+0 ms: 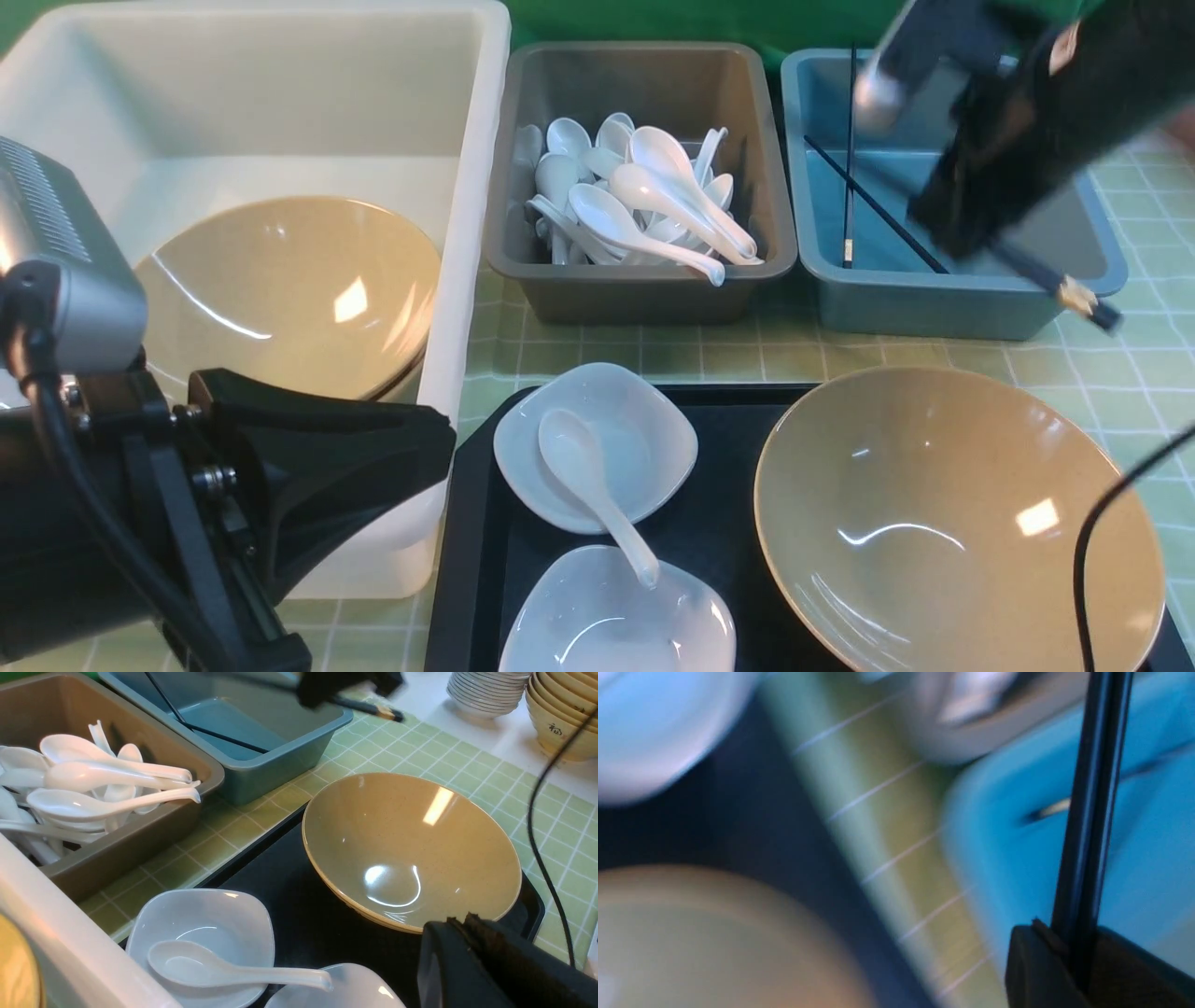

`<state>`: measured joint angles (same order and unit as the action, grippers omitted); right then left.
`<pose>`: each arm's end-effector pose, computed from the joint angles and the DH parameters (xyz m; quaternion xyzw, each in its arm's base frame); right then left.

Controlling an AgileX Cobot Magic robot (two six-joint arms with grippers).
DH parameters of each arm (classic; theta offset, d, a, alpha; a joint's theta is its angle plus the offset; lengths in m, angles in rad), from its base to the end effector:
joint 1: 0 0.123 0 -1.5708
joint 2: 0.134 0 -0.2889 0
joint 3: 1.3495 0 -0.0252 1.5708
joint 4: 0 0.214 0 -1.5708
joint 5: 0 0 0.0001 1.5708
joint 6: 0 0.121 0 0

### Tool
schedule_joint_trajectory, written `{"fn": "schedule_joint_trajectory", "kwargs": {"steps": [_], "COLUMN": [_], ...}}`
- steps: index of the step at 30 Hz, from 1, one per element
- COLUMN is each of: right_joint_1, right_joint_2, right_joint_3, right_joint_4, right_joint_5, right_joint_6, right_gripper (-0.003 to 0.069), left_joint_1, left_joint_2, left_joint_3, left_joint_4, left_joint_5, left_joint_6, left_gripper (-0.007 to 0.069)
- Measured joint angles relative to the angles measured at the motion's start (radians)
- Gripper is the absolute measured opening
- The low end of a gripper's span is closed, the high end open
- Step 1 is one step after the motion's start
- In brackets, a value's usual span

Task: On green table put chopsticks spoon bowls plates into blue grey white boxes.

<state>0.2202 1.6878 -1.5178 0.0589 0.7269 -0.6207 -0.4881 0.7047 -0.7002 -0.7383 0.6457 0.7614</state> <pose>0.3605 0.0856 0.3227 -0.3668 0.8526 -0.0480 0.3691 0.0819 -0.0990 0.3349 0.3580 0.7487 -0.2649 0.4910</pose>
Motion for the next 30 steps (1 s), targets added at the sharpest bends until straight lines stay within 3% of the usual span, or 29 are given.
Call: {"fn": "schedule_joint_trajectory", "kwargs": {"steps": [3,9,15,24,30], "right_joint_1": [-0.062,-0.124,-0.138,-0.141,-0.141], "right_joint_2": [0.078,0.249,0.381,0.464,0.464], "right_joint_3": [-0.082,-0.136,-0.137,-0.137,-0.137], "right_joint_4": [0.0,-0.001,0.0,0.0,0.0], "right_joint_5": [-0.16,-0.411,-0.521,-0.537,-0.565], "right_joint_6": [0.155,0.305,0.338,0.338,0.364], "right_gripper": [0.0123,0.0123,0.0123,0.0123,0.0167], "left_joint_1": [0.0,0.0,0.0,0.0,0.0], "left_joint_2": [0.0,0.0,0.0,0.0,0.0], "left_joint_3": [0.0,0.0,0.0,0.0,0.0], "left_joint_4": [0.0,0.0,0.0,0.0,0.0], "left_joint_5": [0.001,0.002,0.003,0.005,0.003], "left_joint_6": [-0.005,-0.048,-0.079,-0.097,-0.097], "left_gripper": [-0.0001,-0.0001,-0.0001,-0.0001,-0.0001]}}
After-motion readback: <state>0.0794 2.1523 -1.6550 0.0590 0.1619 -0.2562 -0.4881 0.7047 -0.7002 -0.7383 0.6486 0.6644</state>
